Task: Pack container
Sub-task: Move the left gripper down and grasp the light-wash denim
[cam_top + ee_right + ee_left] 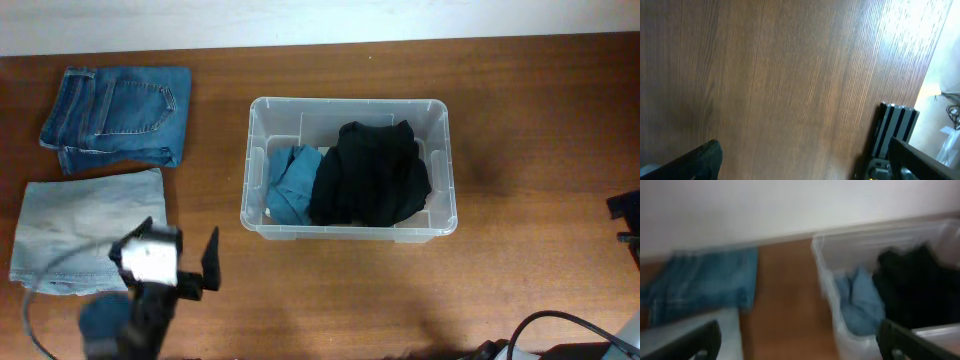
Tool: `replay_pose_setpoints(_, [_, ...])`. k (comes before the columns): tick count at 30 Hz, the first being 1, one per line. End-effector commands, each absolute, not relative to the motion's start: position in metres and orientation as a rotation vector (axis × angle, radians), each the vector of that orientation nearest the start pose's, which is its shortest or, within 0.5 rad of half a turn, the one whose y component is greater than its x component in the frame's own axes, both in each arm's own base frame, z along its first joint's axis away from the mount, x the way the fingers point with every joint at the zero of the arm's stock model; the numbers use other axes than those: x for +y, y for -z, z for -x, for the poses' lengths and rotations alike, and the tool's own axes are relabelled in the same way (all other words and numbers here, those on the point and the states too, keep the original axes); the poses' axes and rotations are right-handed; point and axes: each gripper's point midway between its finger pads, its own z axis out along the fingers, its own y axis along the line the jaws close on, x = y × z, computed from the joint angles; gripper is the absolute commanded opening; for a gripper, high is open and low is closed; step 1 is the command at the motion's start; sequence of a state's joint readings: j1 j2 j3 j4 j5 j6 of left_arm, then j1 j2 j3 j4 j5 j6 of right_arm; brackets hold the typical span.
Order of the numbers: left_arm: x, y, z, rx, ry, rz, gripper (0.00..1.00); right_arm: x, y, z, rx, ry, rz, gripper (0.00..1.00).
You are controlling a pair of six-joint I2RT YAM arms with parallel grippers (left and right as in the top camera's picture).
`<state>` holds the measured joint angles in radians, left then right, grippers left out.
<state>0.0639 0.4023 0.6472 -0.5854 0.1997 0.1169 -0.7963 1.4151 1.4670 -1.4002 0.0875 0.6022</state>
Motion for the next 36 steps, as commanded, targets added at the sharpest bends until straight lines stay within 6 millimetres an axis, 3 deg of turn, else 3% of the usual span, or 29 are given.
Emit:
replay_pose_setpoints(1, [0.005, -0.267, -0.251, 2.090, -0.067, -0.130, 0.99, -0.207, -0.206, -0.180, 2.223, 0.160, -1.910, 0.98])
replay_pose_setpoints(5, [0.029, -0.280, -0.268, 2.254, -0.210, -0.092, 0.99, -0.207, -0.206, -0.180, 2.223, 0.160, -1.910, 0.98])
replay_pose_setpoints(9, [0.042, -0.272, -0.277, 2.388, -0.252, -0.011, 1.00, -0.207, -0.206, -0.180, 2.224, 0.160, -1.910, 0.98])
replay_pose_setpoints(14, [0.089, -0.225, -0.274, 2.659, -0.515, 0.107, 0.99, -0.207, -0.206, -0.180, 2.224, 0.160, -1.910, 0.98])
replay_pose_setpoints(19, [0.086, -0.177, -0.294, 2.821, -0.456, 0.073, 0.99, -0.207, -0.206, -0.180, 2.224, 0.160, -1.910, 0.98])
replay_pose_setpoints(26, [0.091, -0.118, -0.343, 2.874, -0.445, 0.064, 0.99, -0.207, -0.206, -0.180, 2.224, 0.160, -1.910, 0.98])
replay_pose_setpoints(30, [0.093, -0.087, -0.346, 2.951, -0.453, 0.048, 0.99, -0.207, -0.206, -0.180, 2.224, 0.160, -1.910, 0.98])
replay_pose_setpoints(36, [0.099, -0.060, -0.344, 3.025, -0.510, 0.032, 0.99, -0.207, -0.206, -0.180, 2.223, 0.160, -1.910, 0.98])
